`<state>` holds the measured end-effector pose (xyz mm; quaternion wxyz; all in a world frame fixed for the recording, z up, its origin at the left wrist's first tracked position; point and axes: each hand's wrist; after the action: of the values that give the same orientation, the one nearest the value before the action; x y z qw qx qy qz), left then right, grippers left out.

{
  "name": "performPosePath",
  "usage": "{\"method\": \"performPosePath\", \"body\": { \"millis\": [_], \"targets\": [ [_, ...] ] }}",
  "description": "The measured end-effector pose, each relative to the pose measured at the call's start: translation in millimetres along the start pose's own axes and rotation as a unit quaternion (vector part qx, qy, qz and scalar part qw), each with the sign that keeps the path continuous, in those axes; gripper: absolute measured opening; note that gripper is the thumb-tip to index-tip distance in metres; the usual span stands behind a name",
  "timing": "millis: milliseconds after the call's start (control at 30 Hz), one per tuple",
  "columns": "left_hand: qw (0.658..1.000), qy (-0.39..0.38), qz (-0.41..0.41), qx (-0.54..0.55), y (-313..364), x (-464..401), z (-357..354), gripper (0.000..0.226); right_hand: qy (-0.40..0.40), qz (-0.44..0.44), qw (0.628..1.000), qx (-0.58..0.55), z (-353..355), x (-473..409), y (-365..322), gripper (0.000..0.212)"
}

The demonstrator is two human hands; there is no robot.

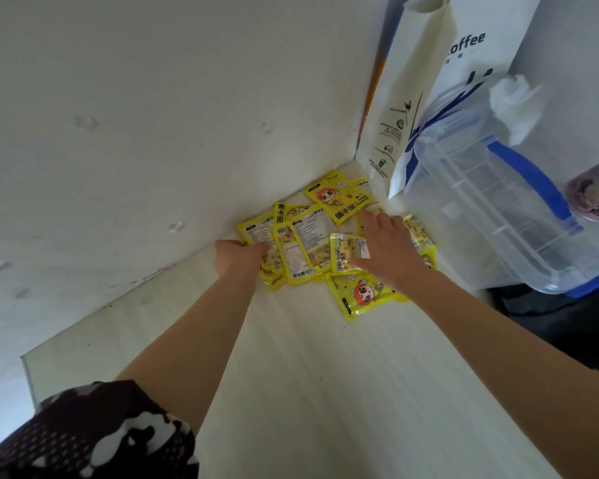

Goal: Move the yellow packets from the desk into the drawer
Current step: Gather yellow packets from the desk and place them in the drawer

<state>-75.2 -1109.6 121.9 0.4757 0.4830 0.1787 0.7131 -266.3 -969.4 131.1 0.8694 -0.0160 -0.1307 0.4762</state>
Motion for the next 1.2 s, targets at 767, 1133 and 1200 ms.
{"method": "performPosePath", "body": {
  "millis": [767, 1133, 1200],
  "targets": [
    [0.991, -0.066, -0.114, 0.011, -14.9, -3.5, 57.5, 0.028, -0.104, -0.094, 0.988, -0.067, 4.3, 40.9, 21.2, 0.07],
    [0.756, -0.019, -0.551, -0.352, -15.0, 1.8, 47.5, 0.02, 0.028, -0.013, 0.999, -0.036, 7.2, 55.5, 21.3, 0.025],
    [0.731, -0.049, -0.551, -0.399, -24.0, -0.4, 40.3, 0.025, 0.025, 0.007, 0.999, -0.032, 0.1, 62.3, 15.2, 0.026]
  ]
}}
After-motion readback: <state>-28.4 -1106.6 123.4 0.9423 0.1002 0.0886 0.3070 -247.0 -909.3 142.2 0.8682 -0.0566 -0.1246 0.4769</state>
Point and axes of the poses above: each hand's wrist, its own x-axis away from the middle knuckle, its own z-axis out of the back of the hand, y = z × x, and after that the axes turned 7 degrees about -z, right-handed
